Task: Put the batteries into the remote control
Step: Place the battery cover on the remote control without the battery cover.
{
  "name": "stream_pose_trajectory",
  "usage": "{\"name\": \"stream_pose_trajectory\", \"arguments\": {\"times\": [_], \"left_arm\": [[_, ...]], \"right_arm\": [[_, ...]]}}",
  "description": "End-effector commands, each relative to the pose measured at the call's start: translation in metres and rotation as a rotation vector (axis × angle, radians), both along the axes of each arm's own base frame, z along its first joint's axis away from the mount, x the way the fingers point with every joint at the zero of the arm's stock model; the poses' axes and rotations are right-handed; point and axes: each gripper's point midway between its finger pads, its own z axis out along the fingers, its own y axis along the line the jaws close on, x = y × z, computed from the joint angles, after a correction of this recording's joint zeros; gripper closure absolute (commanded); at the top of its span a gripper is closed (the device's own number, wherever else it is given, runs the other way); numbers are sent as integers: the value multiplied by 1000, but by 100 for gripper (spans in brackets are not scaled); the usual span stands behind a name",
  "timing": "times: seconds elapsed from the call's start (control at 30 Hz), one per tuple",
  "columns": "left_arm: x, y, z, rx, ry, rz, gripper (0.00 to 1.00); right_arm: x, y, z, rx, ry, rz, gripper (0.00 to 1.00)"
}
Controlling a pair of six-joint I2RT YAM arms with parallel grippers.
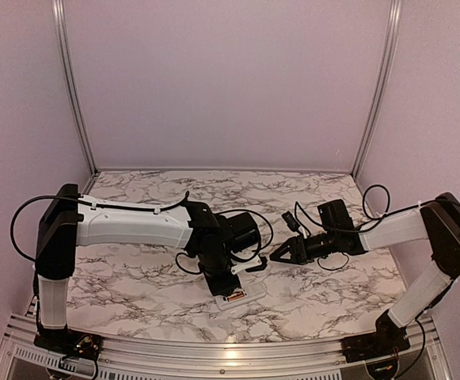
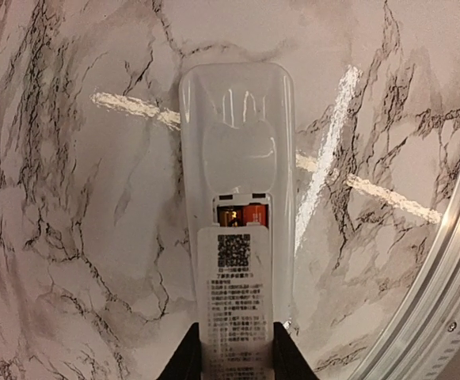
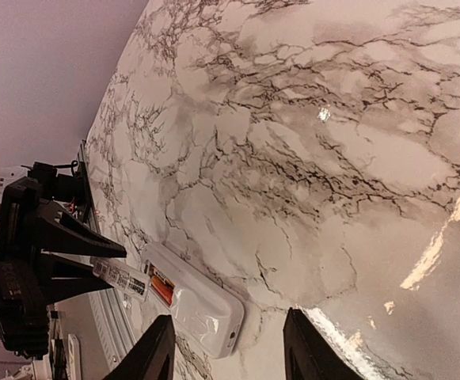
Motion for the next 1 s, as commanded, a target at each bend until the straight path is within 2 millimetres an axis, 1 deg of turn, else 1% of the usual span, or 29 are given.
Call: {"name": "stream_pose_trajectory", "arguments": {"times": [0.0, 0.3, 0.47, 0.6, 0.77, 0.87, 0.97], "left_arm": [[-9, -5, -6, 13, 42, -12, 77], [-11, -8, -16, 36, 68, 3, 76], [-9, -9, -20, 52, 66, 11, 75], [-8, -10, -19, 50, 58, 12, 75], [-4, -13, -9, 31, 43, 20, 76], [-3, -13, -10, 37, 40, 22, 76], [0, -12, -15, 54, 28, 30, 76]], "right_arm": [[6, 0, 2, 2, -26, 5, 55], [6, 1, 4, 5, -27, 8, 55], [5, 1, 4, 6, -27, 11, 55], [5, 1, 4, 8, -27, 10, 54], [5, 1, 4, 10, -25, 11, 54], [5, 1, 4, 11, -26, 11, 54], [5, 1, 4, 11, -27, 11, 54]]}}
